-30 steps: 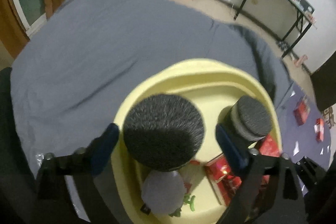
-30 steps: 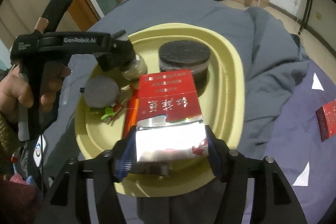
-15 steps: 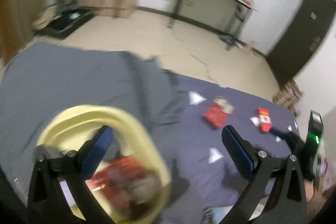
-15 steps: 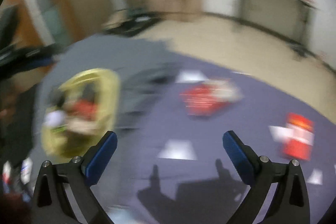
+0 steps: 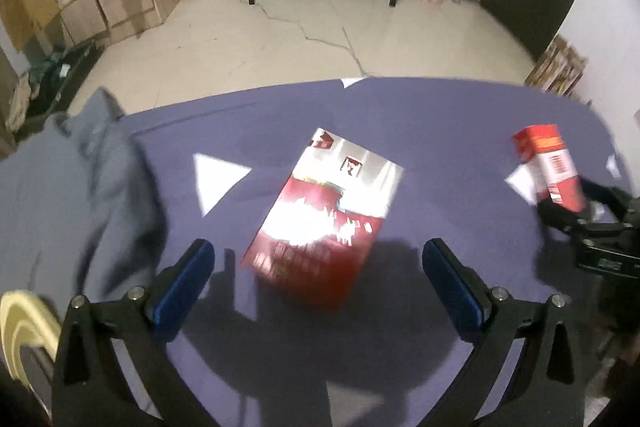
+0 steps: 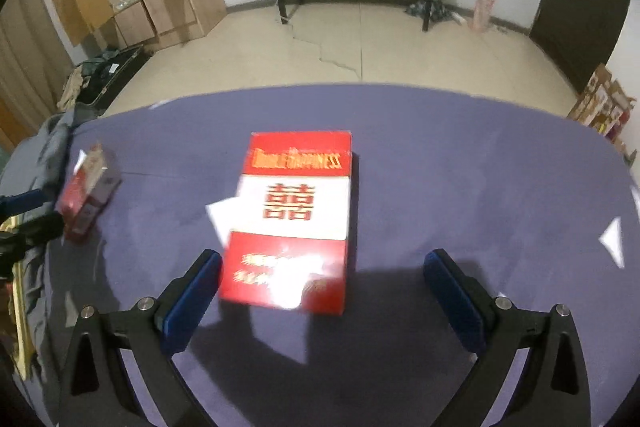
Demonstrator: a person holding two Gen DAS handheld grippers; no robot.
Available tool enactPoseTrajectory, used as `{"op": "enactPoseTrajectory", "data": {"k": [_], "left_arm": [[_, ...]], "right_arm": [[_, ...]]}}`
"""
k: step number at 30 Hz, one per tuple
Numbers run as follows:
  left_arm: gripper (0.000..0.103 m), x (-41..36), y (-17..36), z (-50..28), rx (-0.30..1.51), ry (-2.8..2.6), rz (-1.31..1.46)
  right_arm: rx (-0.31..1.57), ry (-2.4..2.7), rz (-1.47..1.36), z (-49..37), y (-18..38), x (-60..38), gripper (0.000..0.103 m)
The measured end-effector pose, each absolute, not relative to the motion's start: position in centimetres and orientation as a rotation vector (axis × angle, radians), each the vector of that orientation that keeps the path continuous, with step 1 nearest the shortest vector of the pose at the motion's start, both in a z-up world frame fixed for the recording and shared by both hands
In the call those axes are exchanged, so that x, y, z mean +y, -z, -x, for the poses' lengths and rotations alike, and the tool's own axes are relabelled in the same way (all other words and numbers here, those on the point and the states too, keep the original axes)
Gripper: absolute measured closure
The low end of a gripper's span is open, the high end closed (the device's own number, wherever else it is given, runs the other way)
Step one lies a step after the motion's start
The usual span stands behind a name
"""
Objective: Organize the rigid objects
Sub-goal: 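Grasp a red pack with the left tool while the right tool grasps the Double Happiness pack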
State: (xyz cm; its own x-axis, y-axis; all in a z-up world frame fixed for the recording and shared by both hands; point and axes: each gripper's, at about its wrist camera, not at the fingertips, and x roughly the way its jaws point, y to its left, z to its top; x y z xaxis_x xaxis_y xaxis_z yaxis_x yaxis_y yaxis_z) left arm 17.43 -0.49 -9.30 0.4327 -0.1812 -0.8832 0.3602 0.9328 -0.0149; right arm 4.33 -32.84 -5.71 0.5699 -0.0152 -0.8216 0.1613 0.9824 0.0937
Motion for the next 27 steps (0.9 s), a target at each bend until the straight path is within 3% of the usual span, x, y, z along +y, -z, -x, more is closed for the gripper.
{"op": "enactPoseTrajectory", "data": {"k": [2, 3, 5, 7, 11, 19, 22, 27], "left_arm": [[0.004, -1.5, 10.2, -18.3, 1.069, 0.329, -0.201], [0.034, -1.8, 10.3, -18.4, 1.059, 0.325, -0.200], [0.039, -2.1, 10.1, -18.2, 1.038, 0.310, -0.179], [0.042, -2.1, 9.6, -17.3, 1.041, 0.342, -0.148], [0.044, 0.2, 5.4, -13.6, 0.950, 0.314, -0.091], [0.044, 17.6, -5.2, -3.2, 0.859, 0.094, 0.097], [0.044, 24.5, -5.9, 0.4, 0.853, -0.015, 0.118], [0.045, 31.3, -2.2, 4.7, 0.954, -0.104, 0.130]], "right_arm": [[0.936, 0.108, -0.139, -4.6, 6.0, -33.0, 0.001], [0.915, 0.104, -0.115, -4.8, 6.0, -32.7, 0.004], [0.887, 0.102, -0.080, -4.8, 6.0, -32.1, 0.033], [0.869, 0.081, -0.068, -4.4, 6.3, -31.4, 0.047], [0.875, 0.006, -0.116, -3.3, 5.5, -30.5, 0.048], [0.828, -0.333, -0.085, -0.5, -2.4, -20.7, 0.048], [0.845, -0.464, -0.058, 0.4, -4.1, -14.6, 0.048], [0.905, -0.625, 0.104, 0.1, -3.8, -2.7, 0.047]]}}
